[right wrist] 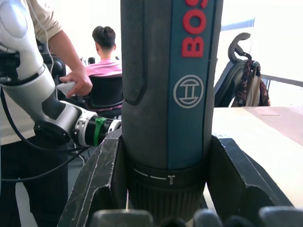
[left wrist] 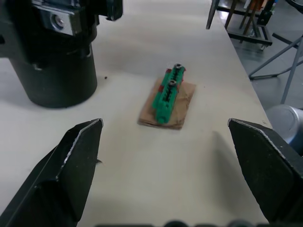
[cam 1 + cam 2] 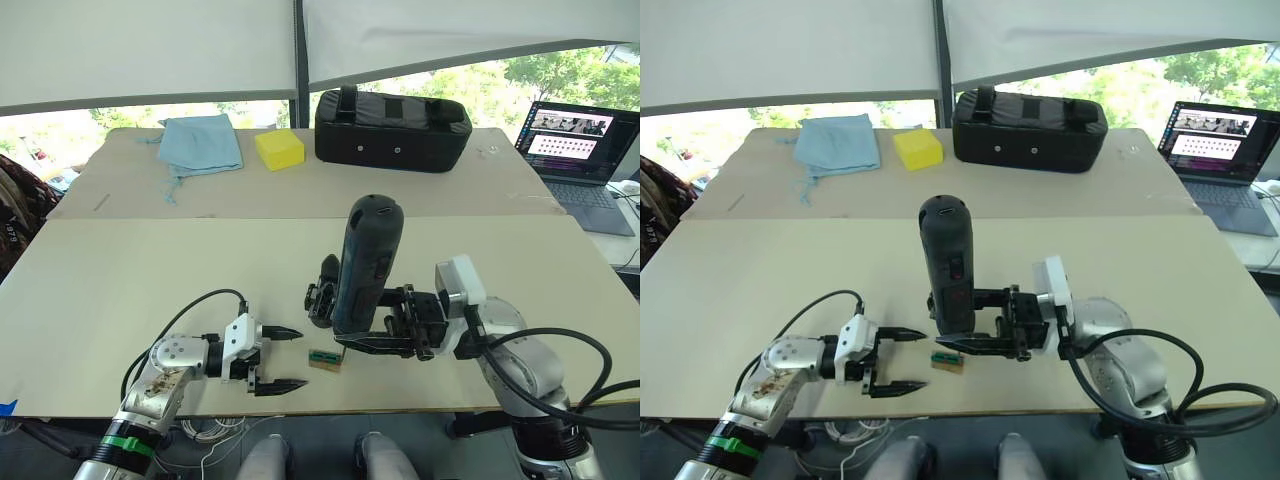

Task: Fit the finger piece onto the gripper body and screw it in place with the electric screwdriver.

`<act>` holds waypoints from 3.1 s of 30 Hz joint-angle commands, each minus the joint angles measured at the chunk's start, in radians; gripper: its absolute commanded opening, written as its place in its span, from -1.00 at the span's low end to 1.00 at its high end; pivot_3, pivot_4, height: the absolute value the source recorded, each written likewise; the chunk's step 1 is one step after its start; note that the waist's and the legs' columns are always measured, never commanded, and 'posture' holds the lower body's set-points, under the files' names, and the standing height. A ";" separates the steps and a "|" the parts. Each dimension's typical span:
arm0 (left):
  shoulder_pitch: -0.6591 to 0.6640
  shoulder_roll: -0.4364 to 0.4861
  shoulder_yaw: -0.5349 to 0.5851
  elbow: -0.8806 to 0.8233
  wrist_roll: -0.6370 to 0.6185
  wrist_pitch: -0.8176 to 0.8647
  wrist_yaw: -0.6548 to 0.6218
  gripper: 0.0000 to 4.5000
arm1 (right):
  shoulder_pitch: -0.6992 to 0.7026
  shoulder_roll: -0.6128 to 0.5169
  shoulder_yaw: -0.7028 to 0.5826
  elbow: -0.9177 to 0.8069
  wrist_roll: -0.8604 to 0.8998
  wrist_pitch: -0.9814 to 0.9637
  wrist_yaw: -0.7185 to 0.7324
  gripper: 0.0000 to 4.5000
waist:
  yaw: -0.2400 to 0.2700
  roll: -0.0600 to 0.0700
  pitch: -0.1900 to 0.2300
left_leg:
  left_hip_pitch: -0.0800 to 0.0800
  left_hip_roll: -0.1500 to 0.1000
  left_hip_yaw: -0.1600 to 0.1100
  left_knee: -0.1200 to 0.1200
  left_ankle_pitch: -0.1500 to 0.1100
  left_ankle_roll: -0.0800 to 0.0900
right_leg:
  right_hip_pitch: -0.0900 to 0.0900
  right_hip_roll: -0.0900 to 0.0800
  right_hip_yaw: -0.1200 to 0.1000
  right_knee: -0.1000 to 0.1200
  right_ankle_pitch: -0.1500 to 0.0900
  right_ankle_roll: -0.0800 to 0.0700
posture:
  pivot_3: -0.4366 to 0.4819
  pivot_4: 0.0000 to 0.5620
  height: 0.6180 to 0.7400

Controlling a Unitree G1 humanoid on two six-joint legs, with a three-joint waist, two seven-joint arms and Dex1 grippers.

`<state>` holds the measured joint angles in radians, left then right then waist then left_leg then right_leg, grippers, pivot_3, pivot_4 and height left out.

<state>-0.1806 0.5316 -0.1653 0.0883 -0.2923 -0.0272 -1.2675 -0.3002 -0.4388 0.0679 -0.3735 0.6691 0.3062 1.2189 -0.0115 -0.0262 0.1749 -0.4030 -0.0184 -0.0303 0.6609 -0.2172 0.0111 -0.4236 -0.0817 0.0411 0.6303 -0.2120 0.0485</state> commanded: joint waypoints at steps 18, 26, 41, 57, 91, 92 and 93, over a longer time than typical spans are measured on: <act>-0.044 -0.065 -0.099 0.014 0.051 -0.006 0.005 1.00 | -0.014 0.036 0.030 0.049 -0.055 -0.118 0.004 -0.15 | 0.004 0.000 0.000 | 0.001 -0.001 -0.001 0.000 0.000 0.000 | 0.001 0.000 0.000 0.000 0.000 0.000 | -0.05 -0.47 1.00; -0.031 -0.059 -0.111 0.020 0.073 -0.023 0.003 1.00 | -0.009 0.044 0.046 0.068 -0.071 -0.138 0.004 -0.15 | 0.004 0.000 0.000 | 0.002 -0.001 -0.001 0.000 0.000 0.000 | 0.002 0.000 0.000 0.000 0.000 0.000 | -0.05 -0.47 1.00; -0.016 -0.057 -0.116 0.022 0.070 -0.021 0.010 1.00 | 0.003 0.038 0.049 0.077 -0.081 -0.137 0.007 -0.15 | 0.002 0.000 0.000 | 0.002 0.000 -0.001 0.000 0.000 0.000 | 0.002 0.000 0.000 0.000 0.000 0.000 | -0.05 -0.47 1.00; -0.010 -0.059 -0.121 0.022 0.072 -0.020 0.018 1.00 | 0.009 0.042 0.061 0.100 -0.106 -0.156 0.001 -0.15 | 0.002 0.000 -0.001 | 0.003 0.000 -0.003 0.000 0.000 0.000 | 0.002 0.000 0.000 0.000 0.000 0.000 | -0.05 -0.47 1.00; 0.000 -0.063 -0.126 0.026 0.074 -0.026 0.028 1.00 | -0.005 0.041 0.063 0.111 -0.090 -0.154 0.009 -0.15 | 0.001 0.002 -0.003 | 0.004 -0.001 -0.005 0.000 0.000 0.000 | 0.003 0.000 0.000 0.000 0.000 0.000 | -0.05 -0.47 1.00; 0.000 -0.063 -0.126 0.026 0.074 -0.026 0.028 1.00 | -0.006 0.041 0.063 0.111 -0.090 -0.154 0.008 -0.15 | 0.001 0.002 -0.004 | 0.004 -0.001 -0.005 0.000 0.000 0.000 | 0.003 0.000 0.000 0.000 0.000 0.000 | -0.05 -0.47 1.00; 0.000 -0.062 -0.126 0.026 0.074 -0.025 0.028 1.00 | -0.006 0.041 0.063 0.111 -0.089 -0.153 0.010 -0.15 | 0.001 0.002 -0.004 | 0.004 -0.001 -0.005 0.000 0.000 0.000 | 0.003 0.000 0.000 0.000 0.000 0.000 | -0.05 -0.47 1.00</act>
<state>-0.2100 0.4707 -0.2567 0.0993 -0.2337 -0.0614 -1.2338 -0.2902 -0.4026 0.1430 -0.2459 0.5558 0.1724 1.2229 -0.0104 -0.0246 0.1714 -0.3991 -0.0190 -0.0352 0.6608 -0.2172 0.0111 -0.4203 -0.0820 0.0414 0.6303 -0.2120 0.0487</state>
